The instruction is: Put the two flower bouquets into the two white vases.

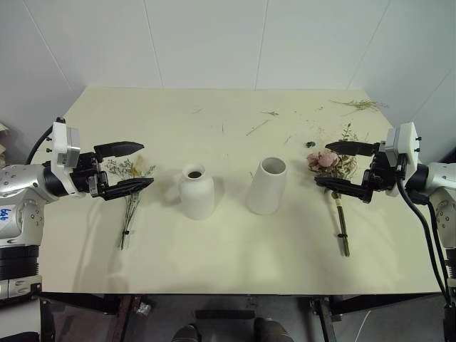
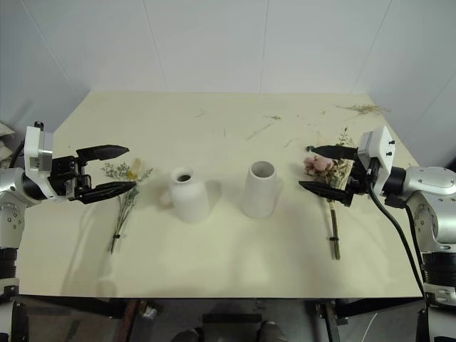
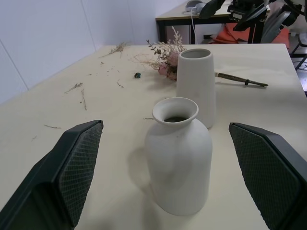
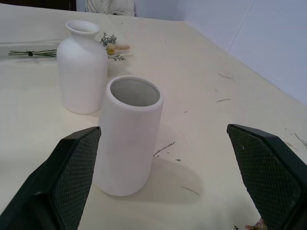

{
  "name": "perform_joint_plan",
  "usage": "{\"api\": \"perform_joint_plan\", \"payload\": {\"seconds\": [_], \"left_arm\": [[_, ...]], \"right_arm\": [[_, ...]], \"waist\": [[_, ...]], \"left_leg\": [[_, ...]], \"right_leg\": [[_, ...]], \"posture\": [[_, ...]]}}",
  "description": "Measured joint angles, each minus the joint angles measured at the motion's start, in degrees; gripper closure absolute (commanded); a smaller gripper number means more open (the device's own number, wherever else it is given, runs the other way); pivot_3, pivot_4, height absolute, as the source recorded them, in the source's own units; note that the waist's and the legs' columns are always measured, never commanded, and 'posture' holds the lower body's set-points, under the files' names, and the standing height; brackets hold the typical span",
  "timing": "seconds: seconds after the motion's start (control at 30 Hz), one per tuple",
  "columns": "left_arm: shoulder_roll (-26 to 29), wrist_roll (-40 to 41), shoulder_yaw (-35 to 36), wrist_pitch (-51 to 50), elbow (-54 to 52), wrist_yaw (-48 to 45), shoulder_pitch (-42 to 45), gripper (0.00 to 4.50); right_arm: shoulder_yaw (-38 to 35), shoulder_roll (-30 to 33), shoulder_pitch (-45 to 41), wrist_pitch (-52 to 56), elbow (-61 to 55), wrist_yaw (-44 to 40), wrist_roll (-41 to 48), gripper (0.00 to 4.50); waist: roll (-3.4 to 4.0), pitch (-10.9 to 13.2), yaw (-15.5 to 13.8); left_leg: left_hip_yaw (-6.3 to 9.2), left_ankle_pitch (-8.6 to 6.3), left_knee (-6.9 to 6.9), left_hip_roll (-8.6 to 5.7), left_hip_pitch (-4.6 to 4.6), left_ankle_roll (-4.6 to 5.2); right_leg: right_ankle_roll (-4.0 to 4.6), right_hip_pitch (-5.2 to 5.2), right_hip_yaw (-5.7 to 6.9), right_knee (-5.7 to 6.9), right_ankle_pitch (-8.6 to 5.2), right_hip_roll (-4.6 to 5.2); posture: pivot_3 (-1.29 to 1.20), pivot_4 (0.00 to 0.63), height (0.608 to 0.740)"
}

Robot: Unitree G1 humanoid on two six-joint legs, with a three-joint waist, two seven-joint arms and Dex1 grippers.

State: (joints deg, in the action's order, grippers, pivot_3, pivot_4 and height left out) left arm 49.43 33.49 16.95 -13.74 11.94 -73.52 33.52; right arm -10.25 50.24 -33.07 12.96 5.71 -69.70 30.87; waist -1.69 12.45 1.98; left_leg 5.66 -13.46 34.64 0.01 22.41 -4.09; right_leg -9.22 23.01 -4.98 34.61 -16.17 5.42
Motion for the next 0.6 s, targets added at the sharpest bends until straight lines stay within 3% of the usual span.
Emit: {"api": "perform_joint_plan", "payload": {"seconds": [0.2, 0.37, 0.53, 0.6], "left_arm": [[-2.0, 1.0, -0.8, -1.3, 0.0, -0.5, 2.3, 0.00], [-3.5, 1.4, -1.8, -1.7, 0.1, -1.8, 6.7, 0.00], [-3.6, 2.2, -2.4, -2.4, -0.6, -3.2, 8.8, 0.00], [-3.6, 2.3, -2.8, -2.8, -1.7, -3.7, 9.0, 0.00]], "right_arm": [[-0.1, 1.2, -0.3, 6.4, 0.3, 0.4, 1.5, 0.05], [1.9, 10.2, -5.6, 19.6, 2.6, 2.5, -1.1, 0.05], [9.6, 15.0, -9.5, 38.4, 3.9, 6.3, -5.2, 0.05], [17.6, 16.3, -11.7, 46.4, 4.3, 8.2, -9.7, 0.05]], "waist": [[0.01, 0.0, -0.1], [0.08, 0.1, -0.2], [0.08, 0.0, 0.2], [0.10, 0.0, 0.5]], "left_leg": [[0.00, 0.00, 0.13, -0.01, 0.01, 0.00], [0.00, 0.00, 0.24, -0.02, 0.05, 0.00], [-0.03, -0.04, 0.23, -0.01, 0.07, -0.02], [-0.09, -0.04, 0.32, -0.02, 0.40, -0.02]], "right_leg": [[0.00, 0.00, 0.00, 0.10, 0.00, 0.00], [0.02, 0.03, 0.00, 0.12, -0.01, 0.00], [0.08, 0.09, -0.03, 0.11, -0.05, 0.00], [0.07, 0.50, -0.09, 0.25, -0.05, 0.01]], "posture": [[0.00, 0.150, 0.740], [0.00, 0.150, 0.740], [0.00, 0.150, 0.740], [0.00, 0.150, 0.740]]}}
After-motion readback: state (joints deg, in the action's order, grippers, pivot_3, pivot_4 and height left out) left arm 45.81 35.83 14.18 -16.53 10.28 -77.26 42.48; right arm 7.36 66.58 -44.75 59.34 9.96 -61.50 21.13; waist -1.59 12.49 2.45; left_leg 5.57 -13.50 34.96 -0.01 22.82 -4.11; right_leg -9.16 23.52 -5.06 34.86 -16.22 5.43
